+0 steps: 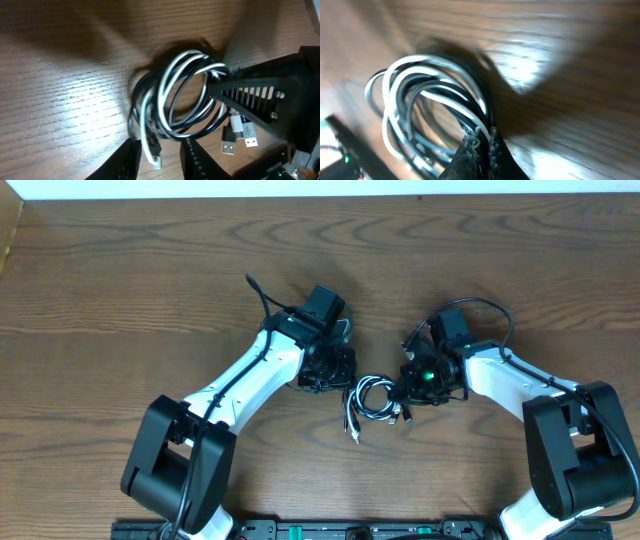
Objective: Untangle cables
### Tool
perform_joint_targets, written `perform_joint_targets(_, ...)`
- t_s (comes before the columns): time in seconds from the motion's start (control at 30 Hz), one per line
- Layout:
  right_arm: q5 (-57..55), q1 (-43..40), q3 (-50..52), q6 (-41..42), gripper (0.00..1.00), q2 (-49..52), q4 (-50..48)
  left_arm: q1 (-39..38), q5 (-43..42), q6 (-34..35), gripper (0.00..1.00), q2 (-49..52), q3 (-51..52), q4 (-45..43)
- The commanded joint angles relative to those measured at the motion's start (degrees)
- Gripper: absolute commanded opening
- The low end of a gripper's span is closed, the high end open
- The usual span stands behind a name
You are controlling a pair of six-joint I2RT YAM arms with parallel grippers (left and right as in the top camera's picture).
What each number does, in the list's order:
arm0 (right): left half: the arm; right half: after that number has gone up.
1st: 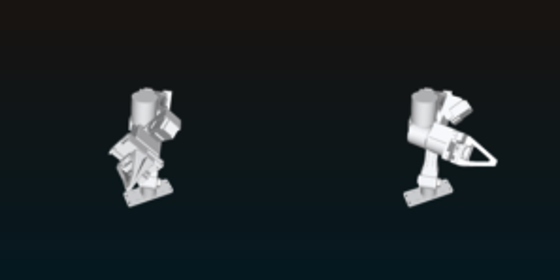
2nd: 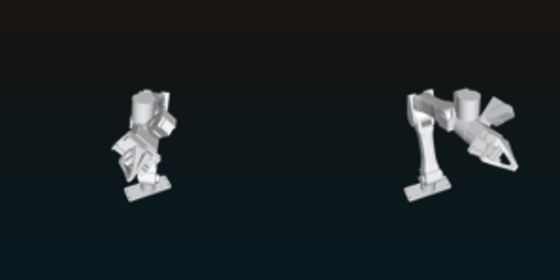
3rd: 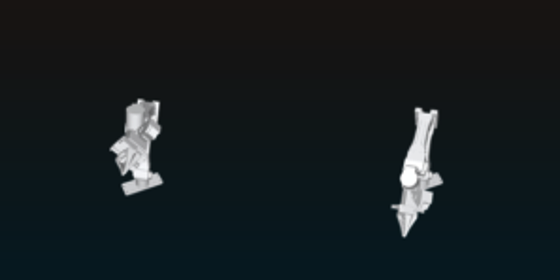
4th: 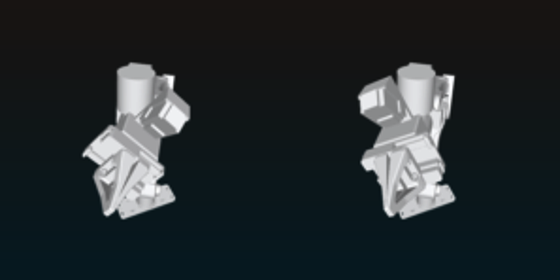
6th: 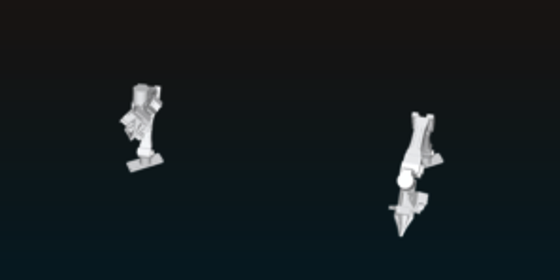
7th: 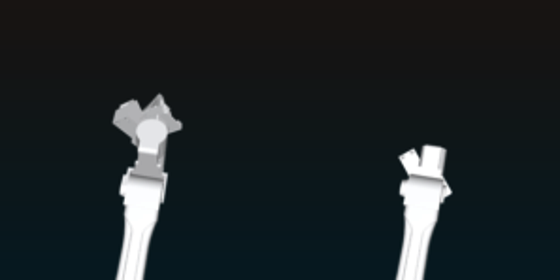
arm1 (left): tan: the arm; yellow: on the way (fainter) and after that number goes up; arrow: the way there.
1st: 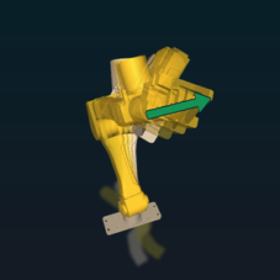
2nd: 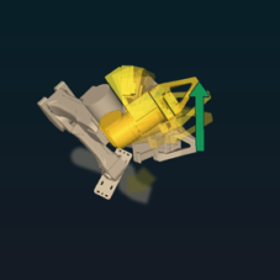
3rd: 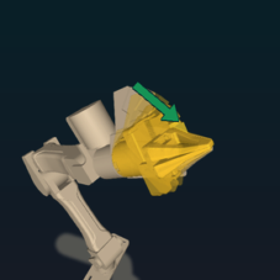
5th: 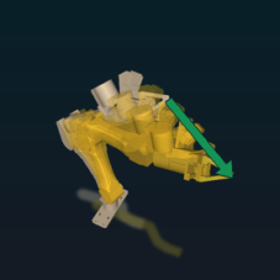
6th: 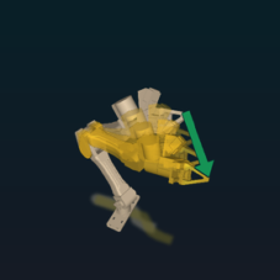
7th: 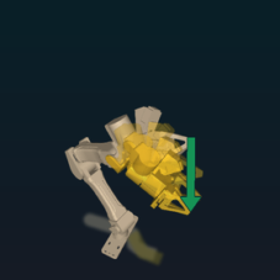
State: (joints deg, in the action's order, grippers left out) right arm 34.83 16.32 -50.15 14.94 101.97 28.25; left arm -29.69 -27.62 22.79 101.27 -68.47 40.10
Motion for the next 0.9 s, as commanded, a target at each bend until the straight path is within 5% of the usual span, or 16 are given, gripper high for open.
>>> perform_joint_targets(0.0, 7.37, -0.26, 0.42, -5.62, 0.01, -1.73, -0.63, -0.02, 0.70, -0.94, 0.31, 0.48, 0.35, -0.26)
perform_joint_targets(0.87, 10.03, -0.24, 0.42, -6.82, 0.01, -12.74, -0.61, -0.07, -3.67, -1.38, 0.31, 0.59, 0.46, -2.03)
